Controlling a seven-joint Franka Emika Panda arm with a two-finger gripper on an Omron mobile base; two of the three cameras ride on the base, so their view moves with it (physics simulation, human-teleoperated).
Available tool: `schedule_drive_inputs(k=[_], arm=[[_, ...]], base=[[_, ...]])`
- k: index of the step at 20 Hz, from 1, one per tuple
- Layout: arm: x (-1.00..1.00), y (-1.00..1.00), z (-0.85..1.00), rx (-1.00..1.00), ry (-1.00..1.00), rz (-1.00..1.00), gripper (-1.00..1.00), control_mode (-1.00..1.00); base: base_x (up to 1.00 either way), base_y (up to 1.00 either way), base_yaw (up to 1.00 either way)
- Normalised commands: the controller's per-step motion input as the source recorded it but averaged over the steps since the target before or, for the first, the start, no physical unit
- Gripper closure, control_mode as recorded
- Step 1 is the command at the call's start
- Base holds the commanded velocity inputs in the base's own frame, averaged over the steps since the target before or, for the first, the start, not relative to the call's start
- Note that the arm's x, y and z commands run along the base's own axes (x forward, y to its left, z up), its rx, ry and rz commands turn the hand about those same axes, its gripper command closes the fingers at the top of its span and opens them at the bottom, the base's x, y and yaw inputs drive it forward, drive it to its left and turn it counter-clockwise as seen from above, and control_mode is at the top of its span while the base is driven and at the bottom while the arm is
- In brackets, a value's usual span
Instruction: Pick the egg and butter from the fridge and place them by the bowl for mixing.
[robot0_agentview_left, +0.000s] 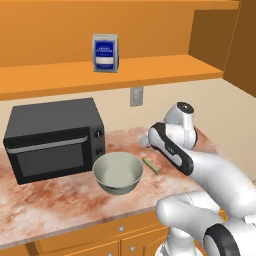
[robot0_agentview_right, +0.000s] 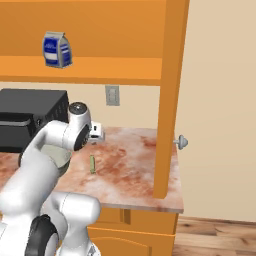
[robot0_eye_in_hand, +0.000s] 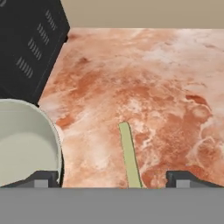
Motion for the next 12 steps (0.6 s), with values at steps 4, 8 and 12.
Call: schedule_drive_inputs(k=[4,8,12], arm=[[-1.0,0.15,1.0,0.0,-0.16,-0.2,-1.0,-1.0],[-1.0,0.04,1.0,0.0,-0.17,-0.26,-1.0,-1.0],[-0.98,0.0,1.0,0.0,-0.13,-0.3,-1.0,-1.0]], base=[[0.0,0.0,0.0],[0.0,0.0,0.0],[0.0,0.0,0.0]])
